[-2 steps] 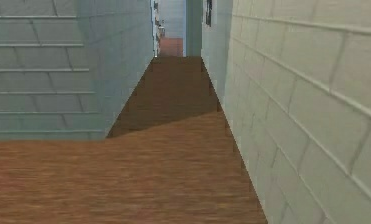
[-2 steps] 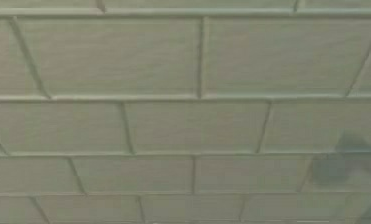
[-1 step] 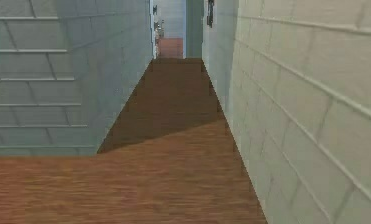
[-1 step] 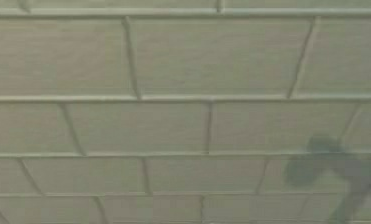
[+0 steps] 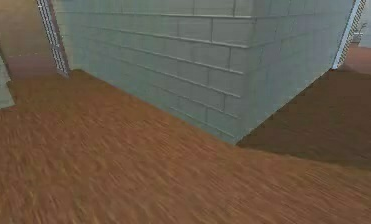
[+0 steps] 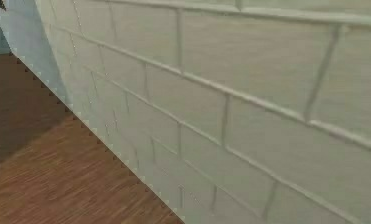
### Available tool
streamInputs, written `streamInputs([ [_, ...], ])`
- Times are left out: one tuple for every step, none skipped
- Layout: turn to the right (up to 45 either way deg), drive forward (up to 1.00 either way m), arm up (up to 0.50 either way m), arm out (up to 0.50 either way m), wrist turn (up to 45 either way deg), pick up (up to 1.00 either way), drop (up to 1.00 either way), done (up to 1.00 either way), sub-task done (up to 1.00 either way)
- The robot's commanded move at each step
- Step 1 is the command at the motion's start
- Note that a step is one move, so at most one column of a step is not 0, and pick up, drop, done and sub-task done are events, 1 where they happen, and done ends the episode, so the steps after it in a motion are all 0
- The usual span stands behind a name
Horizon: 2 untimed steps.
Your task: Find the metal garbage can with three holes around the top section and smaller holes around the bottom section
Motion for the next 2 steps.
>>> streamInputs([
  [-36.0, 0.0, 0.0, 0.0, 0.0, 0.0, 0.0, 0.0, 0.0],
  [0.0, 1.0, 0.0, 0.0, 0.0, 0.0, 0.0, 0.0, 0.0],
])
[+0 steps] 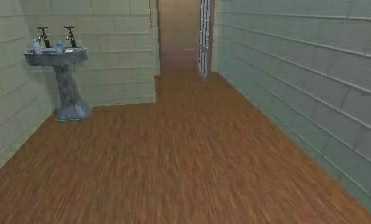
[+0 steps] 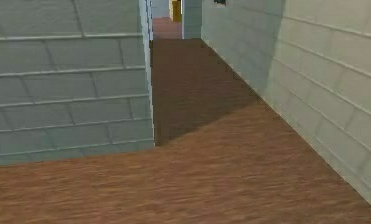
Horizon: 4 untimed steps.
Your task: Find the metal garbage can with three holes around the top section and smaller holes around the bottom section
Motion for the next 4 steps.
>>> streamInputs([
  [0.0, 1.0, 0.0, 0.0, 0.0, 0.0, 0.0, 0.0, 0.0],
  [0.0, 1.0, 0.0, 0.0, 0.0, 0.0, 0.0, 0.0, 0.0],
  [0.0, 1.0, 0.0, 0.0, 0.0, 0.0, 0.0, 0.0, 0.0],
  [0.0, 1.0, 0.0, 0.0, 0.0, 0.0, 0.0, 0.0, 0.0],
])
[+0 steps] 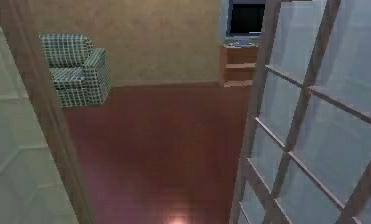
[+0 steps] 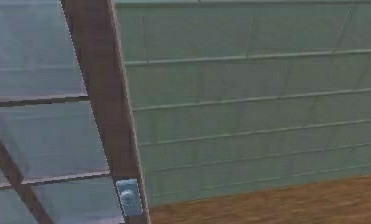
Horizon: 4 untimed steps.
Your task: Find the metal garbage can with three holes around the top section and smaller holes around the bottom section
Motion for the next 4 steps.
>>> streamInputs([
  [0.0, 1.0, 0.0, 0.0, 0.0, 0.0, 0.0, 0.0, 0.0],
  [-12.0, 0.0, 0.0, 0.0, 0.0, 0.0, 0.0, 0.0, 0.0],
  [-3.0, 0.0, 0.0, 0.0, 0.0, 0.0, 0.0, 0.0, 0.0],
  [0.0, 0.2, 0.0, 0.0, 0.0, 0.0, 0.0, 0.0, 0.0],
])
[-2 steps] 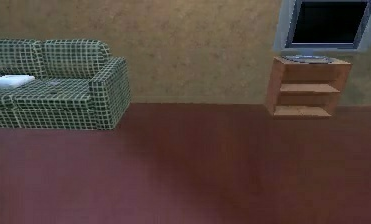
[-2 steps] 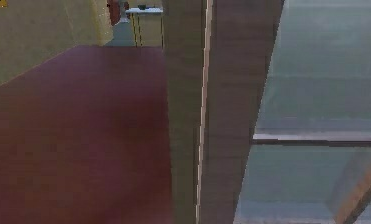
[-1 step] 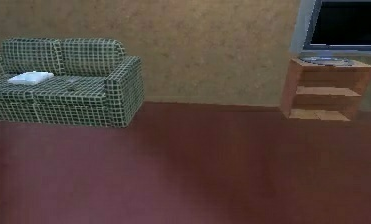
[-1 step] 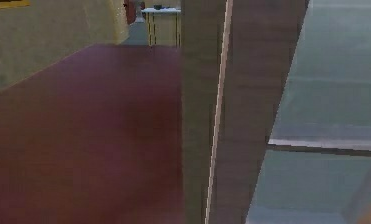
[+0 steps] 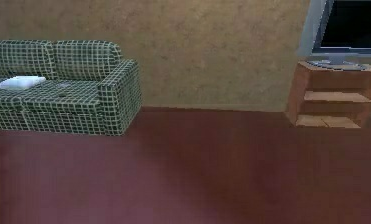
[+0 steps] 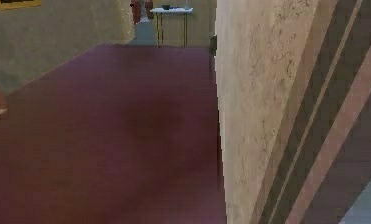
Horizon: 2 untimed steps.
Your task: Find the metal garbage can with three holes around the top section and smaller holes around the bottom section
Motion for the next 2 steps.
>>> streamInputs([
  [45.0, 0.0, 0.0, 0.0, 0.0, 0.0, 0.0, 0.0, 0.0],
  [33.0, 0.0, 0.0, 0.0, 0.0, 0.0, 0.0, 0.0, 0.0],
])
